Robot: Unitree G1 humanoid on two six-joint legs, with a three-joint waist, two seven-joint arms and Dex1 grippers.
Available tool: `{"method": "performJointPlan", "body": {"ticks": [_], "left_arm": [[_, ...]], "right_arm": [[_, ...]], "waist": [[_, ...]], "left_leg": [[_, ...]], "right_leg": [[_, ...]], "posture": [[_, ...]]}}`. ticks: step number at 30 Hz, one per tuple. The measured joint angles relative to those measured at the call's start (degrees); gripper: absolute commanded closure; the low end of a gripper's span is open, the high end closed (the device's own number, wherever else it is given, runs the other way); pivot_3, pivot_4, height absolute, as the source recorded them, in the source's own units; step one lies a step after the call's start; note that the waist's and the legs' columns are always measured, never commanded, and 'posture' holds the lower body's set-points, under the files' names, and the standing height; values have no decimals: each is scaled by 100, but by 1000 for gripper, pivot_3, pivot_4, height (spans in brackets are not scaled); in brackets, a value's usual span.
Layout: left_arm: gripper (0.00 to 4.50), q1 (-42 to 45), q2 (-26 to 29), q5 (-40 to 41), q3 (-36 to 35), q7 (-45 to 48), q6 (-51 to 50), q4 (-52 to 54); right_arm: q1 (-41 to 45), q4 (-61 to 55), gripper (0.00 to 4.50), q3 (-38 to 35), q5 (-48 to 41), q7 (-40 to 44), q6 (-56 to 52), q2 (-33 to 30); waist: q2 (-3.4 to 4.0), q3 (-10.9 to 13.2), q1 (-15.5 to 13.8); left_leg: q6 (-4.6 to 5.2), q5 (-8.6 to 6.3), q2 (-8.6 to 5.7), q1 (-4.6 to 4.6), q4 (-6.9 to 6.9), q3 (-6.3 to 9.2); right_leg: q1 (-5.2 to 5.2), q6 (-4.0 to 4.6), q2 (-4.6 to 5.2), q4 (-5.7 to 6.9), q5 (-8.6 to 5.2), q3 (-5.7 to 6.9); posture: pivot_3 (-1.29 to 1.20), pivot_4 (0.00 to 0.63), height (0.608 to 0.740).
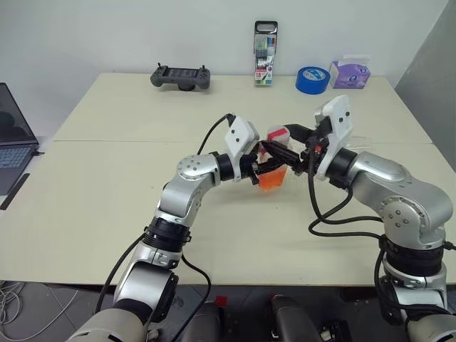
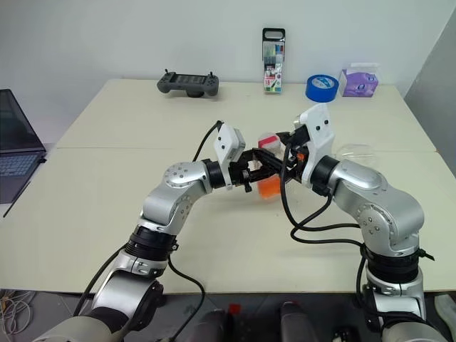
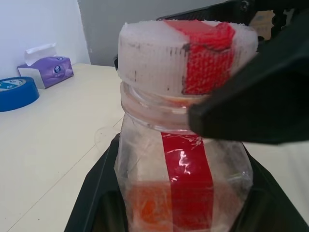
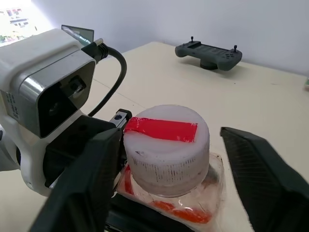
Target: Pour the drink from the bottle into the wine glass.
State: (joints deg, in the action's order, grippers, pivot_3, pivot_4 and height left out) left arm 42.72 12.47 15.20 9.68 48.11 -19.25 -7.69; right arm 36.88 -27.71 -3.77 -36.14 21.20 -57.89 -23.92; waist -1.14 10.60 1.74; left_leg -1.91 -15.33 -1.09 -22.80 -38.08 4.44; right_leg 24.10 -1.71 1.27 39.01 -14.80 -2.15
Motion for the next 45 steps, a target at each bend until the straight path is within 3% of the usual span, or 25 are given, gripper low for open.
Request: {"method": "performJointPlan", "body": {"ticks": [2, 17, 28, 33, 45], "left_arm": [[2668, 0, 6, -1, 1, 1, -8, 0], [2670, 32, -6, 13, -32, -22, 2, 118], [2680, 105, -4, 37, -156, -39, -4, 219], [2686, 40, -7, 33, -90, 29, 7, 230], [2714, -1, 23, -5, -33, 9, -32, 99]], "right_arm": [[32, -2, 2581, 14, -43, 2, -14, -44], [322, 353, 2580, -138, -435, 378, -51, -347], [654, 533, 2580, -408, -1029, -74, -405, -210], [548, 191, 2581, -155, -942, 45, -429, -683], [538, 89, 2581, 293, -384, 100, -197, -812]], "waist": [[0, 0, 2], [0, 0, 1], [0, 0, 4], [0, 0, 1], [0, 0, 5]], "left_leg": [[0, 0, 0, 0, 0, 0], [1, 0, -1, 0, 0, -2], [2, 1, 0, -1, 0, 0], [3, 0, -2, -2, 1, -2], [3, 1, -1, -1, 0, -2]], "right_leg": [[0, 0, 0, 0, 0, 0], [0, 0, 0, 0, 0, 1], [0, 0, 0, 0, 0, 0], [0, 0, 1, -3, 0, 1], [0, 0, 1, -1, 0, 1]], "posture": [[0, 150, 740], [0, 150, 740], [0, 150, 740], [0, 150, 740], [0, 150, 740]]}}
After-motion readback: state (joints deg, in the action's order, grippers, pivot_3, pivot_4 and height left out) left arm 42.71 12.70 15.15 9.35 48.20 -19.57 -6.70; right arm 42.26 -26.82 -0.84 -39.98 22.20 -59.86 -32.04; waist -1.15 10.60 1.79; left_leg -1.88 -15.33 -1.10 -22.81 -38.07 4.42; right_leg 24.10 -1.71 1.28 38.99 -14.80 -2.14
